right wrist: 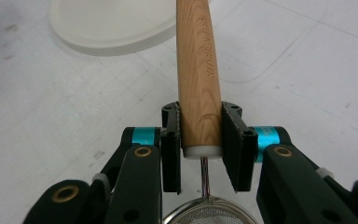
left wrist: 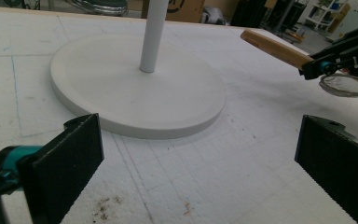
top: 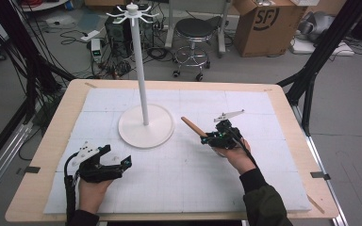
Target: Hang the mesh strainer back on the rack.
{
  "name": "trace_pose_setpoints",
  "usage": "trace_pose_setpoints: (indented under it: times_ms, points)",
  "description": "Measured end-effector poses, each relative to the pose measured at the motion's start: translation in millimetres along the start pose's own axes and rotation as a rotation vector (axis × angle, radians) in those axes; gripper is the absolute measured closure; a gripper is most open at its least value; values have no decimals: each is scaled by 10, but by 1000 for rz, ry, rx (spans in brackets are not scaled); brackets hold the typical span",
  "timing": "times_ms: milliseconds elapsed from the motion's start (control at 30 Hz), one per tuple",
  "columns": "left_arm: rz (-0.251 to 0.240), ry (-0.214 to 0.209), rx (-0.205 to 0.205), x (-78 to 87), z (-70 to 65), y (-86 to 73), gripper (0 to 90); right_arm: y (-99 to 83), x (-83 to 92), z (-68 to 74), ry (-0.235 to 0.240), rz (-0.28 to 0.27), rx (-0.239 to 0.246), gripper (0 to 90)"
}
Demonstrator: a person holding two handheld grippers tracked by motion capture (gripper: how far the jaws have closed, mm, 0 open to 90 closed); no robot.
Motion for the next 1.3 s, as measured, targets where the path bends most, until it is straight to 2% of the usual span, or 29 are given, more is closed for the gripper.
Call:
trace_pose_setpoints:
  times_ms: [167,500,567,867,1100,1300]
  points:
    - [-2,1,1,1,0,1,16,48,15,22,21,-24,-9,714]
    - [-1,-5,6,19,5,2,16,348,133,109,115,-155,-69,714]
    - [-2,-4,5,19,-2,0,16,394,141,113,115,-175,-77,713]
    - [-15,-7,11,44,-1,11,16,628,226,279,146,-262,-68,713]
    - [-13,-12,7,37,-16,10,16,797,312,367,209,-361,-90,713]
    - [-11,-12,3,36,-21,1,16,924,403,363,268,-502,-128,713]
Point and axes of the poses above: each handheld gripper's, and its own axes: x roughly backward along the jaws, y roughly out of its top, z roughly to its left, the point moved 7 cm from there along -x, roughly forward along the jaws, and after that the axes turned 5 degrees about -y, right-handed, at the moved point
